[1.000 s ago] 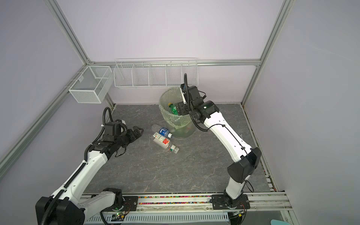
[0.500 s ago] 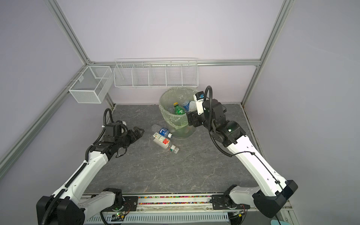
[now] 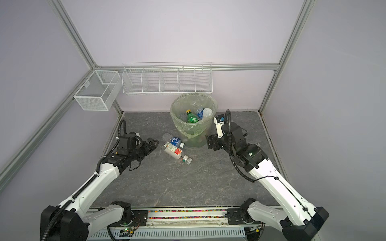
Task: Throw the plastic bottles in the bin
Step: Pick up the plastic bottle from the center of the table.
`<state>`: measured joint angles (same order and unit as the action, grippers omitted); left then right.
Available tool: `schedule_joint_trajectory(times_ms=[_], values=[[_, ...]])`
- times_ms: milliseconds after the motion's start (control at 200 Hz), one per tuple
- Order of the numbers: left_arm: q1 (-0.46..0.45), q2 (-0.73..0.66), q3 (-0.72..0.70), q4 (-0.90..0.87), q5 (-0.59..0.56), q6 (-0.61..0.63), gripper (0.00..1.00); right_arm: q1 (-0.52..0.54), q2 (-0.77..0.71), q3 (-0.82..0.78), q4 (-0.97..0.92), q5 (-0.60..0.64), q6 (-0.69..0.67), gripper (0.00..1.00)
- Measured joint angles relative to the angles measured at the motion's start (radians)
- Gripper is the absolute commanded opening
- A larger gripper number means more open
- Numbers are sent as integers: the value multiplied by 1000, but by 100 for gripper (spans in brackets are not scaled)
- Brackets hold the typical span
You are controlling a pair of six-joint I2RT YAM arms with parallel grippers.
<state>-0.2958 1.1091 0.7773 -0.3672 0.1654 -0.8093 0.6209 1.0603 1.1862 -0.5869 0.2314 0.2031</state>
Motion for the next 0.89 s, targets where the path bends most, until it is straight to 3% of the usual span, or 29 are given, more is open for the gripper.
schedule_joint_trajectory(times_ms=[525, 895], values=[[-57, 16, -45, 42, -76, -126, 99, -4, -143, -207, -6, 0, 43, 88], [-143, 179, -24, 84, -69, -160, 99, -6, -167, -257, -6, -19, 59, 88]])
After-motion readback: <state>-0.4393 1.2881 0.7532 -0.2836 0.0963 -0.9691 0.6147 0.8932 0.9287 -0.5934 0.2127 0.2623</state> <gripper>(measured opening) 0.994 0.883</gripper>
